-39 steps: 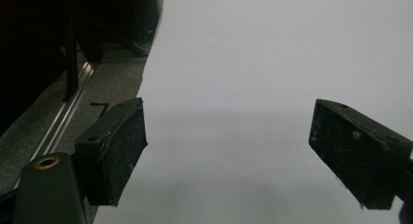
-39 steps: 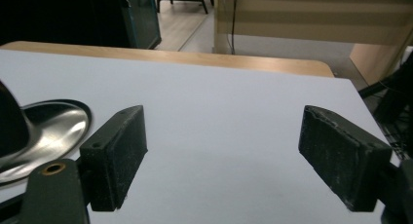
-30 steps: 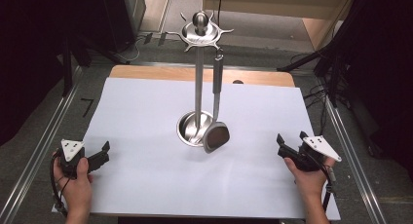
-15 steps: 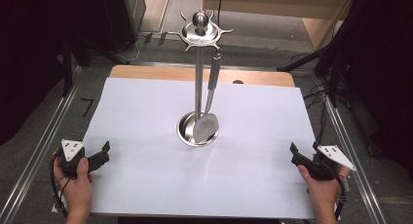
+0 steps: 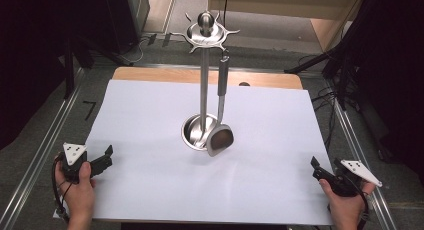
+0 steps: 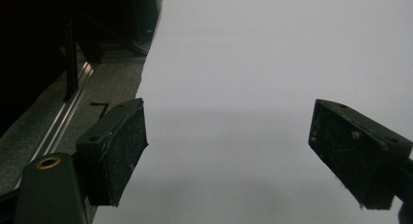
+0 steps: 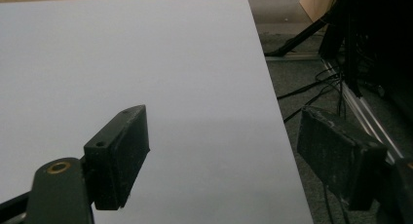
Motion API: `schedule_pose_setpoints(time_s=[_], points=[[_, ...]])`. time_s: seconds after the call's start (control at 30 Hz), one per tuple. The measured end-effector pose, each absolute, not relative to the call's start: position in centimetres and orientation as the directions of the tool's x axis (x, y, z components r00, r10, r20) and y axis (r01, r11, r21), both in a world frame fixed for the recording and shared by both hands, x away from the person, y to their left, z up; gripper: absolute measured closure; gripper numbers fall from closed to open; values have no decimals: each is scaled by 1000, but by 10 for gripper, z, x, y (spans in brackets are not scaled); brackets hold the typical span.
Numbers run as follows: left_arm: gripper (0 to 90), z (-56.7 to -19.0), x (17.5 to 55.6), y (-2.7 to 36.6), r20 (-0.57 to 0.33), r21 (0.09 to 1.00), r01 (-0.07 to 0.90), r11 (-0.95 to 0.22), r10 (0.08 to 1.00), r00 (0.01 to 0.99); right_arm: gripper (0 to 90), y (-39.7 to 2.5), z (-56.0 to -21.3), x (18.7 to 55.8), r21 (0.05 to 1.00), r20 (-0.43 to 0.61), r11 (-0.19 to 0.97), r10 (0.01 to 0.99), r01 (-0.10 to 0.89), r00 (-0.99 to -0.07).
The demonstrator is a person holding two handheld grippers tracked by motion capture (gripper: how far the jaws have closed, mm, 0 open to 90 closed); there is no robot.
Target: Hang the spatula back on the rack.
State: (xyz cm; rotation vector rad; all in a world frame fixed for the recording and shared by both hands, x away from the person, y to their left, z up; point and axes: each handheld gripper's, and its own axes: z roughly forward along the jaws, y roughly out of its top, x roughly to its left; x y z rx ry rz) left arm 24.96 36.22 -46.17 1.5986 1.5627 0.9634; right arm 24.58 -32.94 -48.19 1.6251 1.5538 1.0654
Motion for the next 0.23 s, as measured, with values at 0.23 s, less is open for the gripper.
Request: schedule_pose_setpoints(time_s=[0.23], points=[[151,-461,250,363,39,870,491,-34,999,1,210,-328,-487,250,870,108,-87,994,485,-15]])
